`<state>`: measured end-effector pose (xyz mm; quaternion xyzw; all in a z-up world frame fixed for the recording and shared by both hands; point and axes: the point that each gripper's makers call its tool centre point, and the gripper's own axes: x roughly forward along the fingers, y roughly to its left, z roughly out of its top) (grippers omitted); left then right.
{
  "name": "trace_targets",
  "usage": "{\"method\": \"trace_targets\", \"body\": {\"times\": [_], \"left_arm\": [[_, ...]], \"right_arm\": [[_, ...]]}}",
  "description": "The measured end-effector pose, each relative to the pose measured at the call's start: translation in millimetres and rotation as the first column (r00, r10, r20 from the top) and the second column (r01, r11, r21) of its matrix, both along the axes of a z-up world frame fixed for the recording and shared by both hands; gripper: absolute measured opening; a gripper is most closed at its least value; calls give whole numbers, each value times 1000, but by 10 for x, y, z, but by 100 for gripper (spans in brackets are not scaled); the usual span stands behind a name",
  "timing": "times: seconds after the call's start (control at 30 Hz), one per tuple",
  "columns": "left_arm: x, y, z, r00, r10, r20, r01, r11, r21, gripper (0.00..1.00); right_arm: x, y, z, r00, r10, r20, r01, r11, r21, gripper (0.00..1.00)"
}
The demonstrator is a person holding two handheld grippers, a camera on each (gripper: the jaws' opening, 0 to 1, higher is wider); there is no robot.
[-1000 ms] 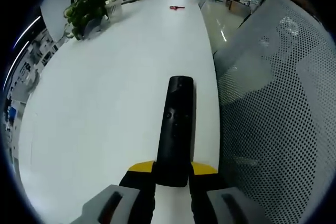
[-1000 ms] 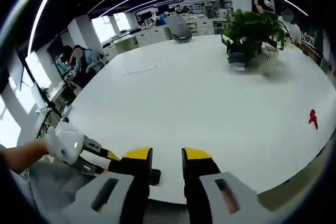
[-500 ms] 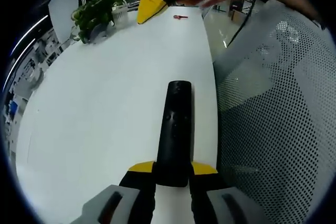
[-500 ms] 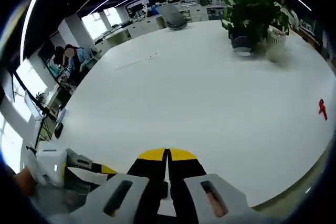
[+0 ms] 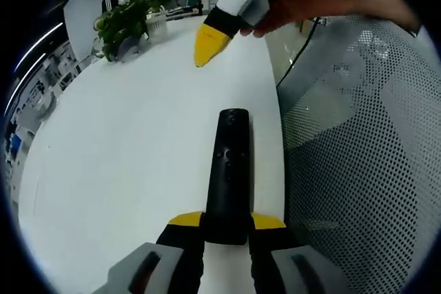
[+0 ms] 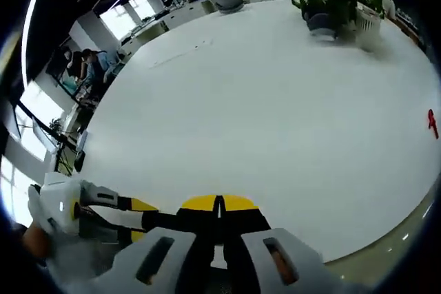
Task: Press the specified remote control buttons in sequence, fully releasing each button before pressing the next.
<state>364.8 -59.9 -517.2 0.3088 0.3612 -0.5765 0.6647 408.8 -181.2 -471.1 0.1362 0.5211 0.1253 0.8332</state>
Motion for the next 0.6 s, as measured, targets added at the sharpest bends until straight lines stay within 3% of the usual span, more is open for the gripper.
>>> {"method": "trace_targets", "body": {"times": [0.07,0.23,0.4,0.6], "left_arm": [[-3,-3,0,1000,-7,1,7,1000,0,24],[-12,-8,0,1000,-24,6,24,1000,1,24],[-22,-16,1,999,-31,4,31,1000,-2,24],[-57,-38,0,998,-56,-2,56,998,-4,24]], "right_arm": [[-68,26,-94,998,22,-58,-22,1000,-6,0],[-124,70,-172,992,100,-83,-106,991,-79,0],[-313,83,-338,966,162,-203,-191,973,-130,0],[-356,85,-377,958,180,-223,-214,967,-141,0]]}}
